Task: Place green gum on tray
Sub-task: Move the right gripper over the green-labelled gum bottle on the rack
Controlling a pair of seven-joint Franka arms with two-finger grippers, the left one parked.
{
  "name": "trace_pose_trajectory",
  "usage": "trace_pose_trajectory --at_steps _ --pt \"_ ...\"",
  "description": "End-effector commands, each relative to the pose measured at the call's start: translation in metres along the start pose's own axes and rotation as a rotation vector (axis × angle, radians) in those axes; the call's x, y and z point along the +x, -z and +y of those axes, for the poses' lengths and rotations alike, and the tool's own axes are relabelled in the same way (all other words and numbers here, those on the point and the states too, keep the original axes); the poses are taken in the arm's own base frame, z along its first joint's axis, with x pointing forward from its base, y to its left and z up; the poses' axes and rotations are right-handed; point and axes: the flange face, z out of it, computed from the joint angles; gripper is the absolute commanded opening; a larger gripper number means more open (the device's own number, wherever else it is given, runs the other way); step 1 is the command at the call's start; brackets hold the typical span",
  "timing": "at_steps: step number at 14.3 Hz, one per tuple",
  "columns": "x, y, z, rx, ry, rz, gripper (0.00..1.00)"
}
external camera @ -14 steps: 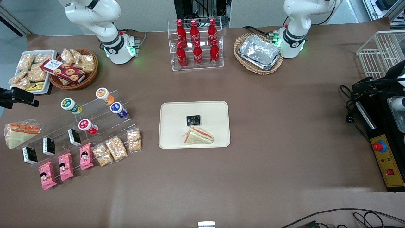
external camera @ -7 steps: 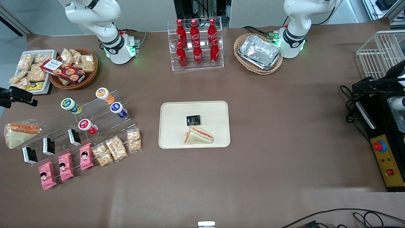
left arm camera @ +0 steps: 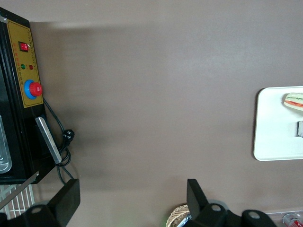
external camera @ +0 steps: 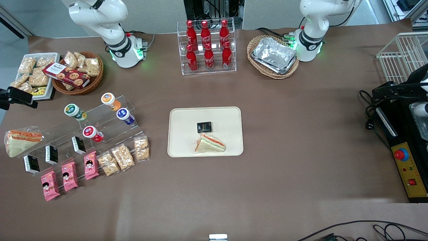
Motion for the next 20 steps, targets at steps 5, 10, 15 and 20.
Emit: trace_pose_trajectory --at_steps 5,10,15,20 --pt "-0.045 -0.021 0.012 -0.021 0.011 0.012 1.0" --pt "-0.078 -0.075 0.021 -0.075 0.047 0.056 1.0" --pt "-0.087 -0.134 0.039 -0.054 0.019 0.027 1.0" --pt "-0.1 -0.192 0.037 -0.047 0.023 0.055 1.0"
